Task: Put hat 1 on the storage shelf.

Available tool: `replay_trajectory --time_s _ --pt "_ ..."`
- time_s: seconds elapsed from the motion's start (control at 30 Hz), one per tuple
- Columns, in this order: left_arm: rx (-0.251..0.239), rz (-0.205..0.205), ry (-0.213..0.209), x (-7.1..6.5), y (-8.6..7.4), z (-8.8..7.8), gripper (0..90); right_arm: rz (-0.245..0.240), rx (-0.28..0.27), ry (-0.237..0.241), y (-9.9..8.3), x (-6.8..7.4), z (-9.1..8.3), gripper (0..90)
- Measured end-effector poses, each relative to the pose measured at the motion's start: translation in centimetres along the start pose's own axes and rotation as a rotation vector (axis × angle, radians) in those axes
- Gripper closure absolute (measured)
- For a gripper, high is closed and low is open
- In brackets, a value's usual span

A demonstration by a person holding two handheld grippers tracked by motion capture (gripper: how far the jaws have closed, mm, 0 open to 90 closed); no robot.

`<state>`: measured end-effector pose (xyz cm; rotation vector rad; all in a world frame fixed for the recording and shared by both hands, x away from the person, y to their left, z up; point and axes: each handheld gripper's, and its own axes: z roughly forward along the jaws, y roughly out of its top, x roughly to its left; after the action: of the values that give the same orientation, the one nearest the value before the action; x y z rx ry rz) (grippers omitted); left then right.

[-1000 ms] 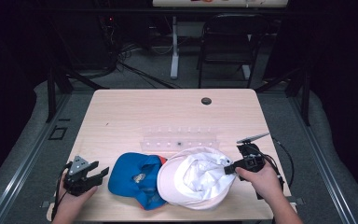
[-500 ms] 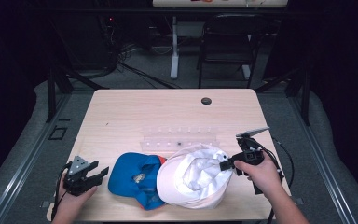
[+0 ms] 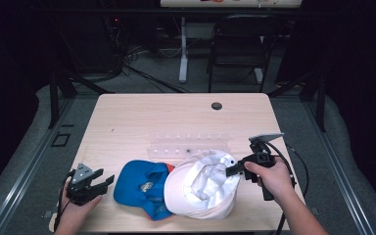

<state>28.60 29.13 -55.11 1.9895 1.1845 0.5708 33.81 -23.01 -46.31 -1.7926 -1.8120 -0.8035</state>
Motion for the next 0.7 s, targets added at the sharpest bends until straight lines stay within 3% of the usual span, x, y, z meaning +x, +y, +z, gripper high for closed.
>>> replay_trajectory --time_s 0.23,0.37,0.43,0.67,0.7 --pt "-0.002 -0.002 0.002 -0.02 -0.01 -0.04 48.1 0.045 -0.026 0.037 0.12 0.09 0.16 79.1" --pt "-0.003 -0.005 0.002 -0.02 -0.02 -0.04 48.0 0.037 0.001 0.034 0.29 -0.11 -0.01 79.3" --pt "-0.002 -0.002 0.003 -0.02 -0.01 -0.04 48.0 0.074 -0.015 0.061 0.24 -0.02 0.06 79.4" --pt "-0.003 -0.007 0.003 -0.04 -0.04 0.0 47.9 0.109 -0.012 0.102 0.22 0.4 -0.17 79.5" --pt "-0.002 -0.007 0.002 -0.04 -0.03 -0.01 47.9 0.134 -0.027 0.12 0.2 0.71 -0.25 79.6"
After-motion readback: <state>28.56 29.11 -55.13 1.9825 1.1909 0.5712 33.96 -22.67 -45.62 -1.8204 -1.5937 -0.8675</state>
